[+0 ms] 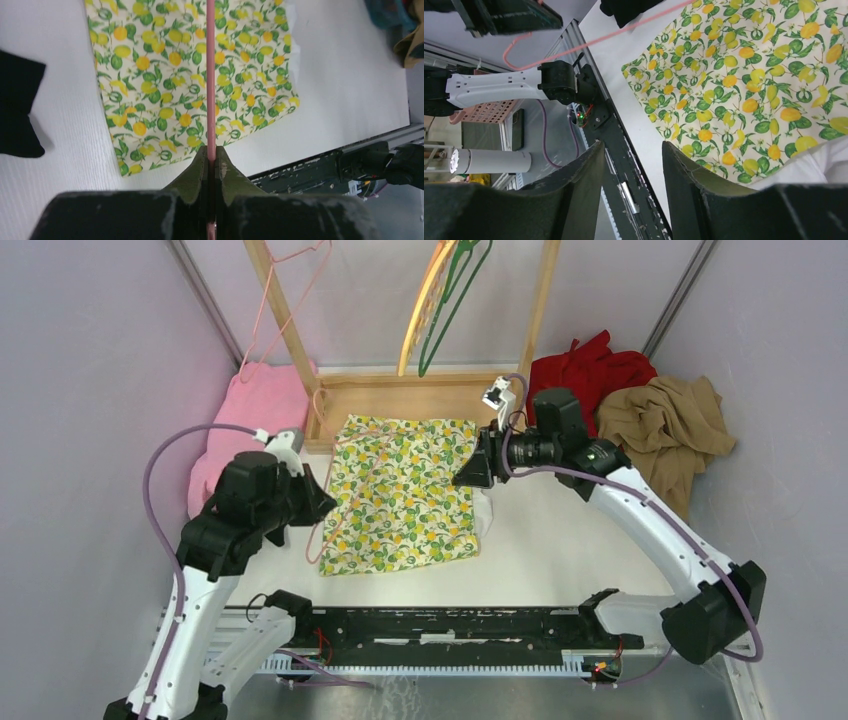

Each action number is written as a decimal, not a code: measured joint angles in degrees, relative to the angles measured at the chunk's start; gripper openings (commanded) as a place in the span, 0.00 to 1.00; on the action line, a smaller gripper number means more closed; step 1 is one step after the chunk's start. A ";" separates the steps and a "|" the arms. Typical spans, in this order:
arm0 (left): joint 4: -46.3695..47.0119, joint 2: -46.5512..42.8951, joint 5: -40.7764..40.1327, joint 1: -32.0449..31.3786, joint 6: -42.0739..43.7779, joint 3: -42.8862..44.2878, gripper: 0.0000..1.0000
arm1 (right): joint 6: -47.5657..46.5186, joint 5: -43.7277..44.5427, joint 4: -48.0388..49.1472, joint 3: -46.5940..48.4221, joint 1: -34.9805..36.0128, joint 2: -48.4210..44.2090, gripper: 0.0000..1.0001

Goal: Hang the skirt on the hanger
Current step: Pick up the hanger from the clothesline.

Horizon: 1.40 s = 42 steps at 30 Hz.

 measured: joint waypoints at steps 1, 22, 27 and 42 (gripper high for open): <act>-0.68 -0.81 0.11 -0.07 -0.57 -1.75 0.03 | 0.00 0.07 0.22 0.50 0.52 1.05 0.49; -1.92 2.29 -1.42 -0.20 -0.24 -6.08 0.03 | 6.19 29.09 -9.51 44.76 21.86 33.16 0.59; -1.60 2.69 -0.37 -0.20 0.15 -4.66 0.03 | 4.76 36.20 -17.97 56.98 26.23 41.55 0.59; -0.28 3.52 -0.02 -0.83 0.17 -3.91 0.03 | 4.74 47.95 -26.97 65.00 30.97 50.75 0.56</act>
